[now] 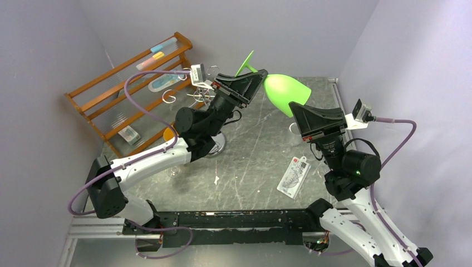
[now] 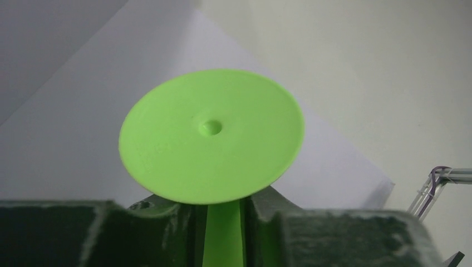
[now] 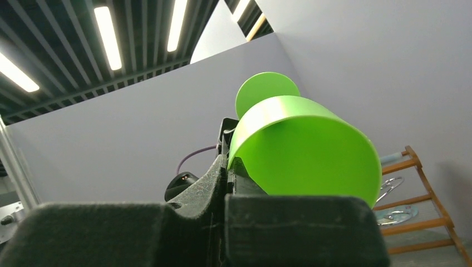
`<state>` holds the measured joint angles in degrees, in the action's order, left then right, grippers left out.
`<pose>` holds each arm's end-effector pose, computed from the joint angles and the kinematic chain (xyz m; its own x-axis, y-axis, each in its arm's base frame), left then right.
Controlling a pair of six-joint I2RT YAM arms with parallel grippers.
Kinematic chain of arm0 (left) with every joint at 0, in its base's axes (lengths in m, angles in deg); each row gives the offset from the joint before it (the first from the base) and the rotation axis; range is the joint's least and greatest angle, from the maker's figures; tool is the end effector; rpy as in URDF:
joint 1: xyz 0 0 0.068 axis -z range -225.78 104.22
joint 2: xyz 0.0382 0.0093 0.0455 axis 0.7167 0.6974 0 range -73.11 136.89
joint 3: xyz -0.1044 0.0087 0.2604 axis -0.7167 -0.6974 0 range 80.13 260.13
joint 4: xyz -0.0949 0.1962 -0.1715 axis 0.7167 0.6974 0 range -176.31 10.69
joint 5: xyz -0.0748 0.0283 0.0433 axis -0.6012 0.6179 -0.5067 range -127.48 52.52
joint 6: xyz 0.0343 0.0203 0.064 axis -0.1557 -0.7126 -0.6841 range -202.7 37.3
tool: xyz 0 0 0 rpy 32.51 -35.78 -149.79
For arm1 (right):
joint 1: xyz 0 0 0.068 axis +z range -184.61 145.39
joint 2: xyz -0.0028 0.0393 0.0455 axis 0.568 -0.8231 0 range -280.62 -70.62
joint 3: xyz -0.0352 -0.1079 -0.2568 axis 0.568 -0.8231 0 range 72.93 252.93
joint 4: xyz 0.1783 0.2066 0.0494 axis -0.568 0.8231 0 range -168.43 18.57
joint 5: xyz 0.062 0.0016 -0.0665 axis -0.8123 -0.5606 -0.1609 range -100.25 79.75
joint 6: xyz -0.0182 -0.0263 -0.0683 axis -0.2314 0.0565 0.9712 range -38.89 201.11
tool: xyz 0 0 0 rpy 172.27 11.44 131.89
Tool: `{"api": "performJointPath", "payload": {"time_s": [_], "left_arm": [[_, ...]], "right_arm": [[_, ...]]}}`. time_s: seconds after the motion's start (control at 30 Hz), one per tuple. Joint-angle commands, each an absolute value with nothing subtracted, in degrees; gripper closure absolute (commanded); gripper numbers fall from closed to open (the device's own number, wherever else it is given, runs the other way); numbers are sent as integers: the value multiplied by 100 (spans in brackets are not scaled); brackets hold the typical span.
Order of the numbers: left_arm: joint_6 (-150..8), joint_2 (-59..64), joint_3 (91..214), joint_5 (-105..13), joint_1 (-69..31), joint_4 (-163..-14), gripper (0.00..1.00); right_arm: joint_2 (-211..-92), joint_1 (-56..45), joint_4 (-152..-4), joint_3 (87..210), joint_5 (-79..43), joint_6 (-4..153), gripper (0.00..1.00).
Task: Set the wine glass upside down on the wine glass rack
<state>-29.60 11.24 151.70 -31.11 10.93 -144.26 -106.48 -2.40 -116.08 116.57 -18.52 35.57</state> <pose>0.2028 -0.2958 0.4822 -0.3964 -0.8444 -0.3603 0.7842 -0.1074 -0.6111 0.1193 0.0860 0.4654 -0.0153 0.8252 -0.5647 -0.8595 0.2778 0.4291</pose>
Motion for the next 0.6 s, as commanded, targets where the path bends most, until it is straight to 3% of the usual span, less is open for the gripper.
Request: {"api": "performJointPath", "payload": {"time_s": [0.0, 0.07, 0.23, 0.3, 0.4, 0.43, 0.5, 0.57], "left_arm": [[-3368, 1111, 15111, -3111, 1165, -15356, 78], [-3451, 1122, 15147, -3147, 1170, -15344, 94], [-3796, 1128, 15275, -3153, 1174, -15045, 95], [-3999, 1105, 15298, -3127, 1179, -14861, 95], [-4289, 1021, 15209, -3066, 1172, -14712, 95], [-4393, 978, 15166, -3040, 1176, -14664, 95], [-4659, 864, 15093, -2962, 1172, -14488, 95], [-4961, 729, 15061, -2916, 1172, -14146, 95]], "right_arm": [[-10613, -235, -11595, 11533, -2004, 3447, 100], [-10609, -235, -11508, 11543, -2022, 3444, 100], [-10566, -235, -10901, 11667, -1767, 3560, 97], [-10525, -237, -10642, 11706, -1593, 3666, 83], [-10463, -235, -10289, 11804, -1353, 3785, 47], [-10449, -234, -10107, 11831, -1263, 3808, 39], [-10403, -232, -9755, 11881, -1059, 3868, 30], [-10310, -232, -9445, 11864, -792, 4061, 27]]}}
